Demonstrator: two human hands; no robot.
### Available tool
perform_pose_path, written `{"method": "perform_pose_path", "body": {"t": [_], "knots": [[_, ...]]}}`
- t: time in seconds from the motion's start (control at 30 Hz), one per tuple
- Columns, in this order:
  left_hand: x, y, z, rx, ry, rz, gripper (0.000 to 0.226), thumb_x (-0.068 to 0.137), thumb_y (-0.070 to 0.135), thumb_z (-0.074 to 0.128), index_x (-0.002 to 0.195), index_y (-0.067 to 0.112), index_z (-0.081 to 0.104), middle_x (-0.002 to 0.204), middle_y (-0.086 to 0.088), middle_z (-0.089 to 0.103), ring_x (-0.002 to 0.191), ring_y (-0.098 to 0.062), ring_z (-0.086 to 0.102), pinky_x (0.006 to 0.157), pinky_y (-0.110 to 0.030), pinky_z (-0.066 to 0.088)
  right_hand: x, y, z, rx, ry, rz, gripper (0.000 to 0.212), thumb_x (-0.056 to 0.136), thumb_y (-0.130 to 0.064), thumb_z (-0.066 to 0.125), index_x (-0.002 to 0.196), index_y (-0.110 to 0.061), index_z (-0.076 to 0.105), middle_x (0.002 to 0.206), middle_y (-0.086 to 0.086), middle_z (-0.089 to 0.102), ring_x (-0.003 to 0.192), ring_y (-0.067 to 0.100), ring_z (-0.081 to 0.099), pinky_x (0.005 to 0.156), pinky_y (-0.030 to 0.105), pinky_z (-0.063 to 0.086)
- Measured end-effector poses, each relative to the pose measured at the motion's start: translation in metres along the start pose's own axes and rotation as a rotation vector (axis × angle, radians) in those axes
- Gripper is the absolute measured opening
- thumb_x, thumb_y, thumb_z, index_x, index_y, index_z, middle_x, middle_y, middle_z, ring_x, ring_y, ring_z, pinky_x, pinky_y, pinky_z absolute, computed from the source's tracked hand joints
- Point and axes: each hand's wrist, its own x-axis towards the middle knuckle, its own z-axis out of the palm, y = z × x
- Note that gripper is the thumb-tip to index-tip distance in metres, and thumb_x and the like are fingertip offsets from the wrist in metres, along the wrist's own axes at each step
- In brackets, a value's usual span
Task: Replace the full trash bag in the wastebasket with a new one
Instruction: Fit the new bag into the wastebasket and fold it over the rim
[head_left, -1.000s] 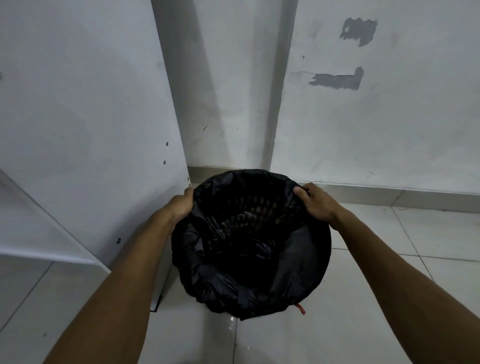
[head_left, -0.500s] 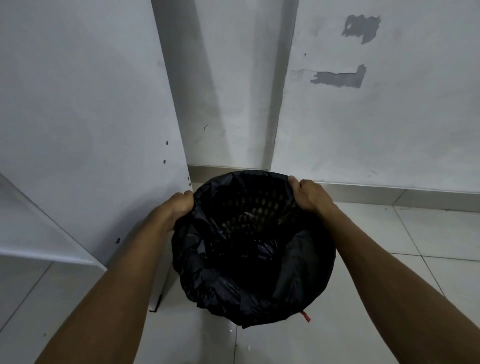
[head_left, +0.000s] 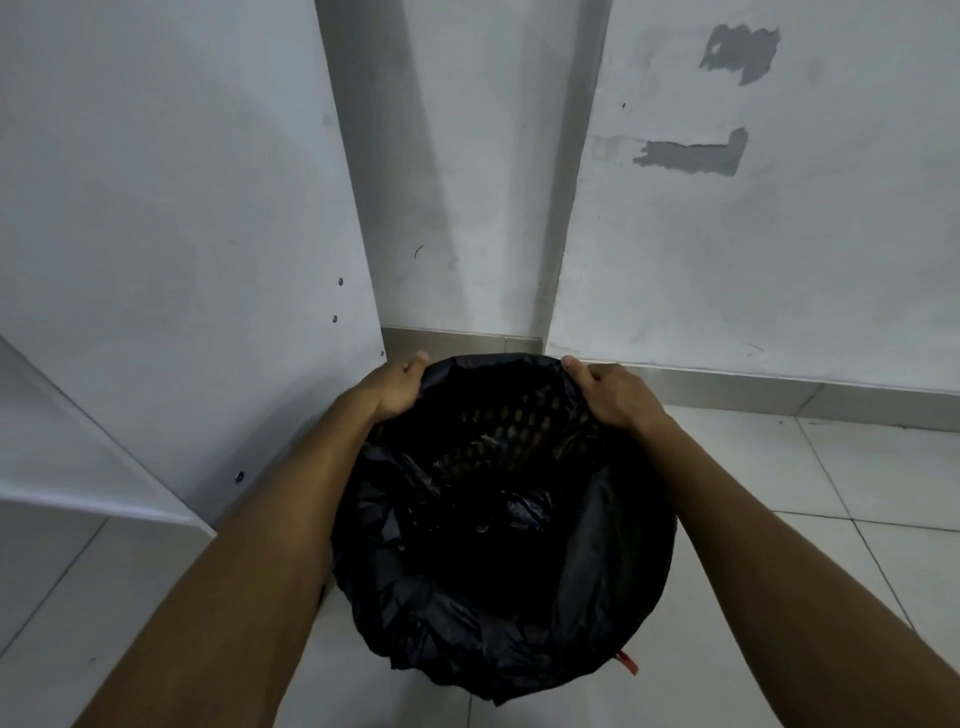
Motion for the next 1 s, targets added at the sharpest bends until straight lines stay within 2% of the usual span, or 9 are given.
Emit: {"method": "perform_pose_path", "body": {"t": [0.2, 0.33, 0.4, 0.47, 0.57, 0.63, 0.77, 0.87, 1.0], "knots": [[0.000, -0.006, -0.001, 0.013, 0.001, 0.090, 0.069, 0.103, 0.054, 0.017, 0.143, 0.005, 0.046, 0.151, -0.021, 0.040, 0.138, -0.032, 0.040, 0.113, -0.035, 0.028, -0.001, 0.001, -0.001, 0.006, 0.020, 0.004, 0.076, 0.096, -0.072, 0.025, 0.106, -0.015, 0.074, 0.126, 0.017, 0.066, 0.119, 0.035, 0.058, 0.100, 0.041, 0.045], [0.000, -0.010, 0.003, 0.053, 0.095, 0.164, 0.069, 0.102, 0.054, 0.019, 0.136, 0.004, 0.053, 0.141, -0.023, 0.050, 0.128, -0.036, 0.049, 0.107, -0.037, 0.036, -0.001, 0.000, 0.001, -0.037, 0.035, 0.002, 0.078, 0.097, -0.069, 0.022, 0.107, -0.011, 0.072, 0.124, 0.020, 0.066, 0.118, 0.035, 0.059, 0.096, 0.040, 0.044], [-0.001, -0.011, 0.005, 0.062, 0.146, 0.198, 0.066, 0.103, 0.052, 0.021, 0.126, 0.003, 0.059, 0.131, -0.024, 0.058, 0.118, -0.037, 0.055, 0.098, -0.036, 0.040, -0.001, -0.001, 0.002, -0.067, 0.074, 0.003, 0.068, 0.100, -0.064, 0.025, 0.112, -0.012, 0.066, 0.123, 0.019, 0.065, 0.116, 0.036, 0.059, 0.090, 0.040, 0.043], [-0.002, -0.009, 0.008, 0.080, 0.163, 0.205, 0.066, 0.104, 0.049, 0.021, 0.119, 0.000, 0.062, 0.125, -0.026, 0.061, 0.114, -0.038, 0.057, 0.096, -0.036, 0.042, 0.000, -0.010, 0.001, -0.113, 0.111, -0.007, 0.050, 0.104, -0.049, 0.030, 0.116, -0.011, 0.060, 0.122, 0.019, 0.064, 0.111, 0.037, 0.059, 0.085, 0.040, 0.042], [-0.003, -0.002, 0.015, 0.115, 0.162, 0.208, 0.065, 0.105, 0.046, 0.020, 0.119, -0.002, 0.062, 0.126, -0.028, 0.060, 0.116, -0.038, 0.056, 0.095, -0.034, 0.040, 0.006, -0.034, 0.000, -0.055, 0.090, -0.112, 0.035, 0.104, -0.030, 0.033, 0.116, -0.011, 0.060, 0.124, 0.018, 0.064, 0.110, 0.036, 0.059, 0.088, 0.039, 0.046], [-0.003, 0.000, 0.019, 0.125, 0.152, 0.197, 0.067, 0.106, 0.045, 0.017, 0.121, -0.003, 0.061, 0.128, -0.028, 0.058, 0.118, -0.038, 0.055, 0.096, -0.034, 0.040, 0.008, -0.046, 0.004, -0.065, 0.011, -0.163, 0.038, 0.105, -0.035, 0.026, 0.107, -0.014, 0.058, 0.128, 0.017, 0.062, 0.112, 0.034, 0.058, 0.090, 0.037, 0.043], [-0.001, 0.004, 0.016, 0.099, 0.057, 0.116, 0.071, 0.104, 0.050, 0.009, 0.142, 0.004, 0.047, 0.147, -0.024, 0.044, 0.135, -0.034, 0.043, 0.109, -0.036, 0.032, 0.007, -0.052, 0.011, -0.251, 0.003, -0.153, 0.068, 0.101, -0.062, 0.017, 0.123, -0.015, 0.061, 0.128, 0.015, 0.064, 0.116, 0.035, 0.059, 0.094, 0.043, 0.043], [0.000, 0.014, 0.011, 0.100, 0.003, 0.093, 0.073, 0.101, 0.058, 0.006, 0.152, 0.013, 0.032, 0.158, -0.017, 0.029, 0.145, -0.031, 0.030, 0.115, -0.037, 0.022, 0.006, -0.056, 0.012, -0.312, -0.002, -0.147, 0.076, 0.097, -0.070, 0.016, 0.126, -0.017, 0.062, 0.129, 0.014, 0.064, 0.117, 0.035, 0.059, 0.096, 0.044, 0.043], [0.010, 0.027, 0.008, 0.075, -0.003, 0.216, 0.072, 0.099, 0.062, 0.007, 0.146, 0.022, 0.045, 0.154, -0.009, 0.040, 0.141, -0.027, 0.036, 0.115, -0.038, 0.023, 0.010, -0.059, 0.011, -0.312, -0.044, -0.135, 0.080, 0.095, -0.073, 0.016, 0.123, -0.015, 0.063, 0.129, 0.014, 0.064, 0.116, 0.033, 0.060, 0.093, 0.043, 0.044]]}}
